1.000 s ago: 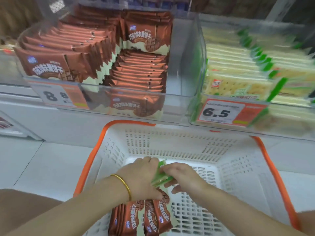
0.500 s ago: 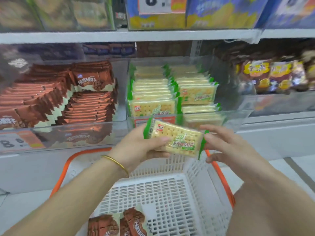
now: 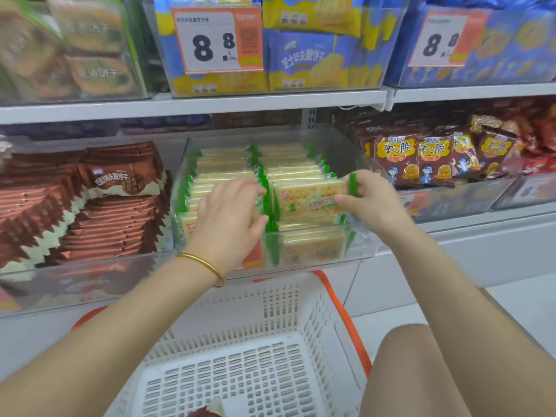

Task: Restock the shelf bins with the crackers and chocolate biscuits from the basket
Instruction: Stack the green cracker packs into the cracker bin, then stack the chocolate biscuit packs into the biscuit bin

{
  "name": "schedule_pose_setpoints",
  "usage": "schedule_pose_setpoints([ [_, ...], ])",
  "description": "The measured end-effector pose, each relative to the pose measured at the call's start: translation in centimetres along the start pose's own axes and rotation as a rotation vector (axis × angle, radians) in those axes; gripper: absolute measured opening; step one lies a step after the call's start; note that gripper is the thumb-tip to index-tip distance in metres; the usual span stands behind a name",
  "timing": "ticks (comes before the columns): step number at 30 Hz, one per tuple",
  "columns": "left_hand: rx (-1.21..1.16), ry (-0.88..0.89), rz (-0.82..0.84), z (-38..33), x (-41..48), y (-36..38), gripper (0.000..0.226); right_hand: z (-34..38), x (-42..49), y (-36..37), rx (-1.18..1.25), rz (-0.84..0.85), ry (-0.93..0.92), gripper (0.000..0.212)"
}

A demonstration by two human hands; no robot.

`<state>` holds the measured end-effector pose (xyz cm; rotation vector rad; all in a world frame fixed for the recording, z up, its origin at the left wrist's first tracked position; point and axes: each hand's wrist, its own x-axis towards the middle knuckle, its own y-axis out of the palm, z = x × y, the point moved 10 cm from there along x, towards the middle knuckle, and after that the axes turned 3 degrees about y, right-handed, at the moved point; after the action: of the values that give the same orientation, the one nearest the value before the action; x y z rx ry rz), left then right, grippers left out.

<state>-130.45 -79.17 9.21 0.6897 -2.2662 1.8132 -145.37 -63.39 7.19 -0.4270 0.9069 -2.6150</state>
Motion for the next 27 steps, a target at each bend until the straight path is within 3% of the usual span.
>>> schedule_pose_setpoints([
  [3,0.061,0.022,0.052,-0.2,-0.2,1.3,0.042,-0.3,1.8,2.0,-0.046,0.056,0.043,0.034],
  [10,0.087,0.053,0.064,-0.3,-0.5,1.8,0.044,-0.3,2.5,2.5,-0.324,-0.007,0.120,0.033],
  [17,0.065,0.100,0.058,-0.1,-0.6,2.2,0.045,-1.3,2.3,2.3,-0.247,-0.013,0.190,0.056],
  [22,-0.005,0.203,-0.067,-0.2,-1.7,1.1,0.040,-0.2,1.0,1.1,-0.263,-0.154,0.111,0.053],
  [25,-0.050,0.245,-0.154,-0.2,-3.5,-0.5,0.033,2.5,-1.4,0.2,-0.262,-0.283,-0.052,0.040],
  [27,-0.078,0.243,-0.194,0.4,-5.7,-1.6,0.030,5.1,-4.5,0.9,-0.132,-0.302,-0.172,0.027],
])
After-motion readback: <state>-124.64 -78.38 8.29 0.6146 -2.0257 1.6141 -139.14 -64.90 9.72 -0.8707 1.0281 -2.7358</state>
